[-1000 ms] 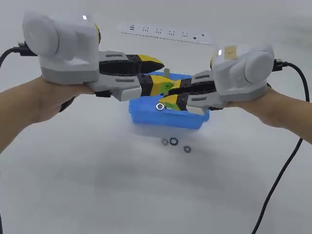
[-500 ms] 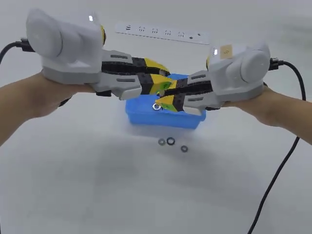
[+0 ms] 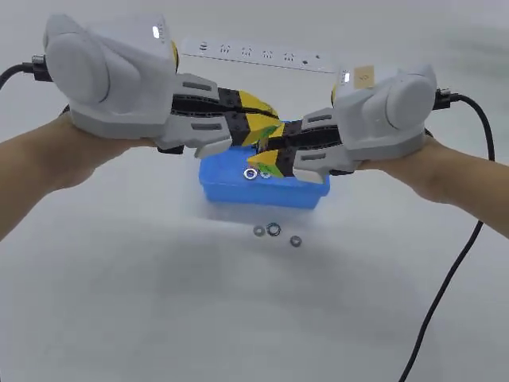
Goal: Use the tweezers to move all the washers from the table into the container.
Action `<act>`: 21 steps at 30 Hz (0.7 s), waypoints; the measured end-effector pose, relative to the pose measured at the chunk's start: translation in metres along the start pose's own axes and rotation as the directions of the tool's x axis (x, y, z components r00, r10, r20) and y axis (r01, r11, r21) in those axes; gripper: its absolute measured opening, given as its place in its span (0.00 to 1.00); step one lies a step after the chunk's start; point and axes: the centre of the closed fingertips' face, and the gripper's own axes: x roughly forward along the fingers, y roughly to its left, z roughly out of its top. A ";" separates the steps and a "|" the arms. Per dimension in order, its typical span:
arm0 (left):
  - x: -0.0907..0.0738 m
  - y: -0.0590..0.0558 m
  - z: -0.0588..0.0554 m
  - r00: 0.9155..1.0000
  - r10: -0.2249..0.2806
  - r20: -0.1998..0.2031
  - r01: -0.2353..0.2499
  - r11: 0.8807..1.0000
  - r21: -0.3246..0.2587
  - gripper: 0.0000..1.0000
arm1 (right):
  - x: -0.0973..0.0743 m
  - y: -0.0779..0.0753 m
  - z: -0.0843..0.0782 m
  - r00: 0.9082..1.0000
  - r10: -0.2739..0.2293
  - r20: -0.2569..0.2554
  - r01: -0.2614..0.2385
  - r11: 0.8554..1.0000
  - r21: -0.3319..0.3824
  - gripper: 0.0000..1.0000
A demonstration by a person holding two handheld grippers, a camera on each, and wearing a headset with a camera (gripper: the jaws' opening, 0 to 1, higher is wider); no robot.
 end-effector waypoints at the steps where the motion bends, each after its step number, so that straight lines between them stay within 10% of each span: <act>1: 0.000 0.000 0.000 1.000 0.000 -0.002 0.000 1.000 0.001 0.04 | -0.001 -0.001 0.001 1.000 -0.008 0.001 0.008 1.000 0.002 0.13; 21: -0.019 0.001 0.015 0.996 0.083 0.010 -0.083 0.997 0.007 0.04 | -0.033 -0.001 -0.006 0.985 -0.171 -0.036 0.170 0.985 -0.026 0.53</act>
